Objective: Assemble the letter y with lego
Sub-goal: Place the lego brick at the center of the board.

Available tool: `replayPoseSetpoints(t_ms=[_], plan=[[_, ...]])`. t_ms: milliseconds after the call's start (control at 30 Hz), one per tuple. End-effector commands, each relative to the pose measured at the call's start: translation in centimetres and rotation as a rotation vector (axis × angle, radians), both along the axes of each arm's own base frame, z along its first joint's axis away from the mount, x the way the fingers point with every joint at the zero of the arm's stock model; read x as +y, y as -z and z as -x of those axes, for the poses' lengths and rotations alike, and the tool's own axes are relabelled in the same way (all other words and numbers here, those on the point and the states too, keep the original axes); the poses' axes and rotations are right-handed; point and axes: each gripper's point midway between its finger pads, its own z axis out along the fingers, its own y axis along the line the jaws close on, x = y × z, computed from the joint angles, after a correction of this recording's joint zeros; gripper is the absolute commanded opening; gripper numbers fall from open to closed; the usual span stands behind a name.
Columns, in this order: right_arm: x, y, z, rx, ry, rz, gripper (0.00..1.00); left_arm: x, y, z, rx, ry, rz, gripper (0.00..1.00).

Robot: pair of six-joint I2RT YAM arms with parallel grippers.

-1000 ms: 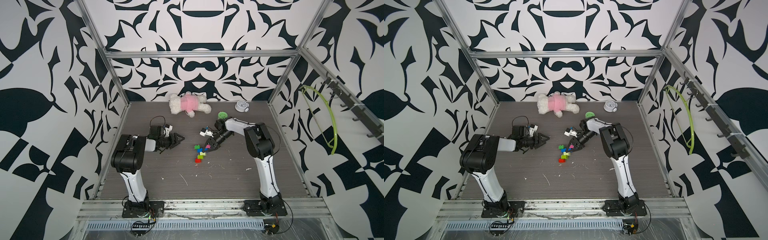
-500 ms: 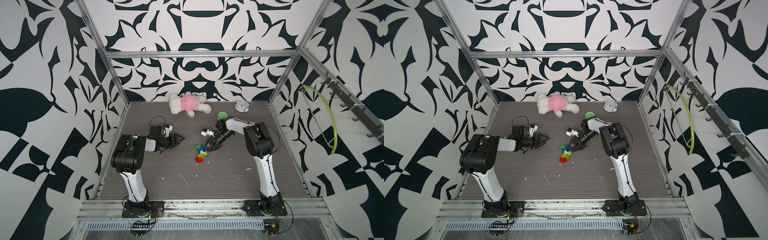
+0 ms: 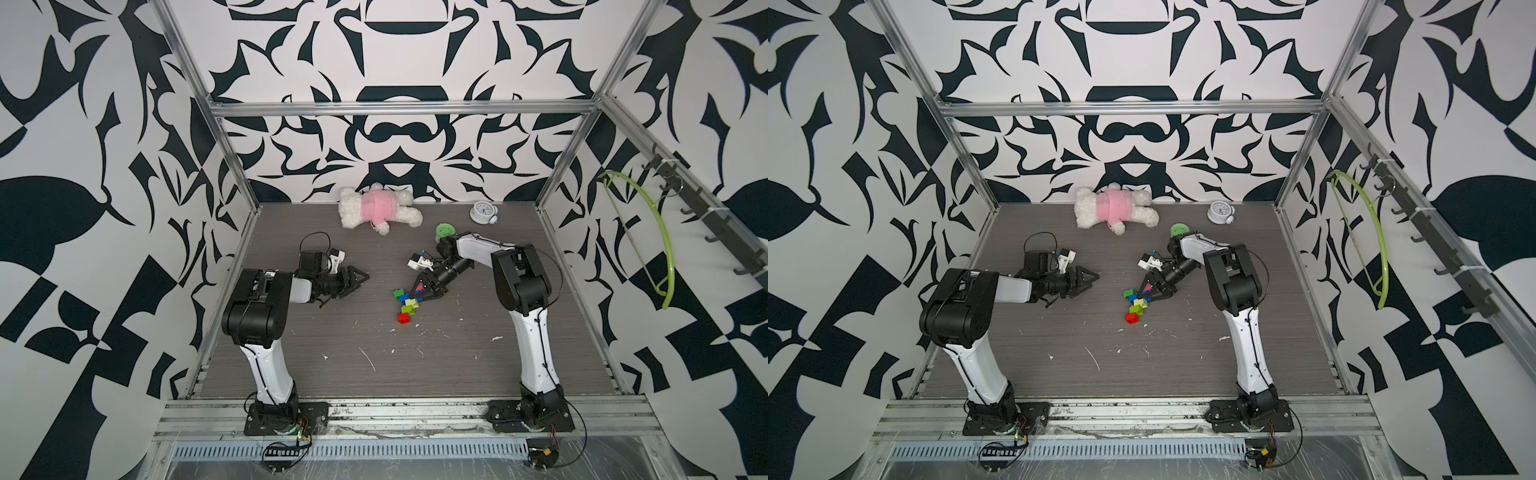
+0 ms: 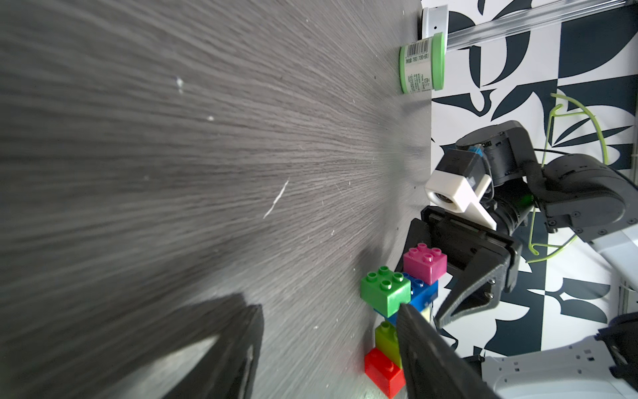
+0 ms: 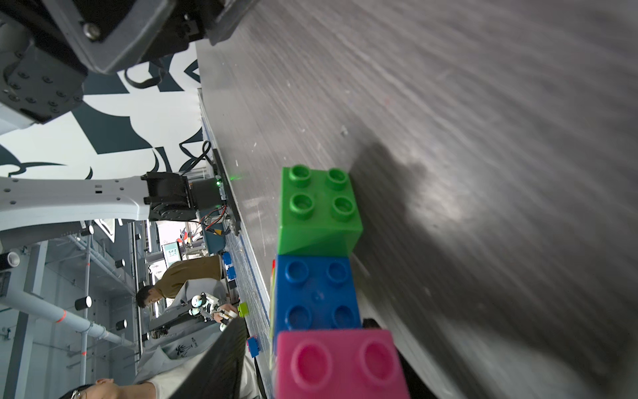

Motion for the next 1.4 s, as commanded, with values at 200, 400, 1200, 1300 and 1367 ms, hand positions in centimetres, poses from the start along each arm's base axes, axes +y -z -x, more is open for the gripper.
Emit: replayPoseSetpoints(t_ms=[200, 400, 1200, 1300, 1367], plan=[[-1.3, -0.3, 0.1, -0.003, 0.051, 0.084, 0.63, 2.2, 6.0, 3.4, 0.232, -0.074, -0.140, 0.67], [-2.1, -0.3, 0.0, -0.004, 0.092, 0.122, 0.67, 2.2, 5.9, 3.3, 0.230, -0.075, -0.139, 0.67], [-4.4, -2.1, -1.2, -0.130, 0.238, 0.251, 0.73, 2.2, 4.6, 2.5, 0.204, -0.080, -0.141, 0.68], [-5.6, -2.6, -2.8, -0.231, 0.330, 0.291, 0.72, 2.3, 3.5, 2.0, 0.173, -0.083, -0.141, 0.69], [-7.0, -2.9, -4.1, -0.314, 0.405, 0.316, 0.74, 2.5, 2.6, 1.5, 0.143, -0.086, -0.153, 0.70]])
